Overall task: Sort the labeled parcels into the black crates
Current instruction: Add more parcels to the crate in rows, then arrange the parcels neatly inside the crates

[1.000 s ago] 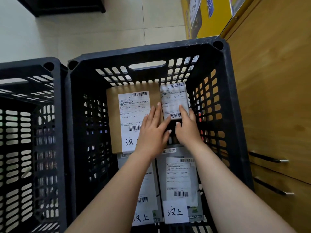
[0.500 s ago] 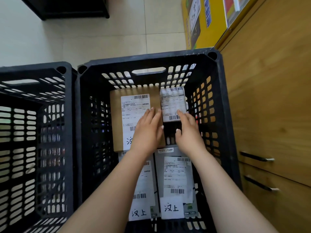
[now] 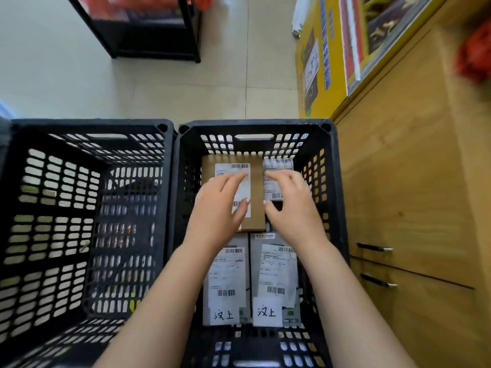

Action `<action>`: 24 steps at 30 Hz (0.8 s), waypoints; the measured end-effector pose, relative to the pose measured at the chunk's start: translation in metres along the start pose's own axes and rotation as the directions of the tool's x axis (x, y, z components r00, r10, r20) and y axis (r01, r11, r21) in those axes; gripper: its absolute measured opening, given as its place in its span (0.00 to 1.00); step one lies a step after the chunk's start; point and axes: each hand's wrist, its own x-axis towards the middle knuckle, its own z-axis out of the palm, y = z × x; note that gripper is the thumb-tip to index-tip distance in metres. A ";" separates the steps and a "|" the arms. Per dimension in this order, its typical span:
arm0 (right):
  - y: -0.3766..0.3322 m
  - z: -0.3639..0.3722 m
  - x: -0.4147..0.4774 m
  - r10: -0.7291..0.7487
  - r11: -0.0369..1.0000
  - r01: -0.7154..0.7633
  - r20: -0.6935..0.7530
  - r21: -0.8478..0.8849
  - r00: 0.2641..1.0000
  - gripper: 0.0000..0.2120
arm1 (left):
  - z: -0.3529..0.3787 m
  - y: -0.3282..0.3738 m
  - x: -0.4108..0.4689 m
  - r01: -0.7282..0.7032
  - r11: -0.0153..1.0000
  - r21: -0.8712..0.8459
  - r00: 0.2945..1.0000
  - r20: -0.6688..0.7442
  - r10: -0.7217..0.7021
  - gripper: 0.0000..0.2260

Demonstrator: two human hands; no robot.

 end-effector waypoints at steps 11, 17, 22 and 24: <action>-0.140 -0.064 -0.088 -0.230 0.969 0.240 -0.134 0.063 0.964 0.24 | -0.157 0.054 -0.093 0.043 0.996 -0.079 0.968 -0.242 -0.061 0.20; -0.207 -0.090 -0.141 -0.446 0.891 0.449 -0.061 0.068 0.893 0.24 | -0.222 0.083 -0.164 0.114 0.993 -0.014 0.902 -0.417 -0.109 0.20; -0.254 -0.085 -0.180 -0.624 0.779 0.621 0.020 0.085 0.781 0.23 | -0.256 0.089 -0.235 0.269 0.963 -0.021 0.777 -0.586 -0.230 0.20; -0.276 -0.073 -0.197 -0.686 0.727 0.680 0.057 0.094 0.726 0.22 | -0.272 0.085 -0.266 0.334 0.942 -0.018 0.719 -0.642 -0.267 0.19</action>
